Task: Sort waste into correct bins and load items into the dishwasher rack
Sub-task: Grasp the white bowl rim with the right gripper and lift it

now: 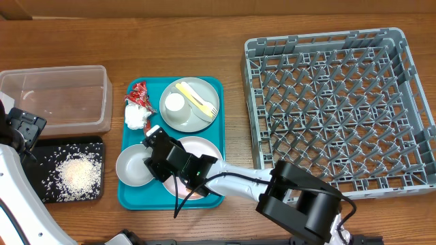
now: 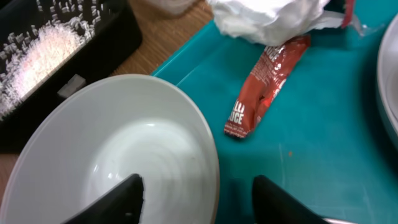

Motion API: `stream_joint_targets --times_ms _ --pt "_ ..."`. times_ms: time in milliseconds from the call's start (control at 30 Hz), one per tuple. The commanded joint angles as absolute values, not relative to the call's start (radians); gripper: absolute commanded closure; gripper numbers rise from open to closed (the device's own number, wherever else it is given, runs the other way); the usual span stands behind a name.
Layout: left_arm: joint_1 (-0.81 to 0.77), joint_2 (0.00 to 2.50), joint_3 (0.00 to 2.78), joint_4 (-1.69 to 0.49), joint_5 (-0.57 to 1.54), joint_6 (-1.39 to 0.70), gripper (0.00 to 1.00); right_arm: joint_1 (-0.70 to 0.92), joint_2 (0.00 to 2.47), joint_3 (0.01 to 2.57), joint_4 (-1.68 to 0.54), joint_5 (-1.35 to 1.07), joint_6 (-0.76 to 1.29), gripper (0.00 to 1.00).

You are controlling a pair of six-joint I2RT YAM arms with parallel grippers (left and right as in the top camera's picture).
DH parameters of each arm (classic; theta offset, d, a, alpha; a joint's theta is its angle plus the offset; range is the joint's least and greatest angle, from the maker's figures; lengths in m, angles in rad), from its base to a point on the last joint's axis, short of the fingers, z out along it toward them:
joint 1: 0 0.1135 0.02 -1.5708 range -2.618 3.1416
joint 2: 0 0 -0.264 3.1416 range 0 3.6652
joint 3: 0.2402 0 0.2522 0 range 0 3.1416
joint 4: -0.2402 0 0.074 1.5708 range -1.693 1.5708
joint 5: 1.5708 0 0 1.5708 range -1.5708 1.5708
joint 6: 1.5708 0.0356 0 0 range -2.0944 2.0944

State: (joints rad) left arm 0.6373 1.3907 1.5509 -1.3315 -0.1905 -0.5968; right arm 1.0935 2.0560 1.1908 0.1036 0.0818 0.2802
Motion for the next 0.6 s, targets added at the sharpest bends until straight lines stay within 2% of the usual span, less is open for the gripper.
stream_joint_targets --times_ms 0,67,567 --pt "0.64 1.394 1.56 -1.332 -0.183 -0.606 0.0 1.091 2.072 1.207 0.115 0.085 0.275 0.52" --pt "0.64 1.394 1.56 -1.332 -0.183 -0.606 0.0 1.091 2.072 1.207 0.115 0.085 0.269 0.59" --pt "0.64 1.394 1.56 -1.332 -0.183 -0.606 0.0 1.091 2.072 1.207 0.111 0.085 0.257 0.8"
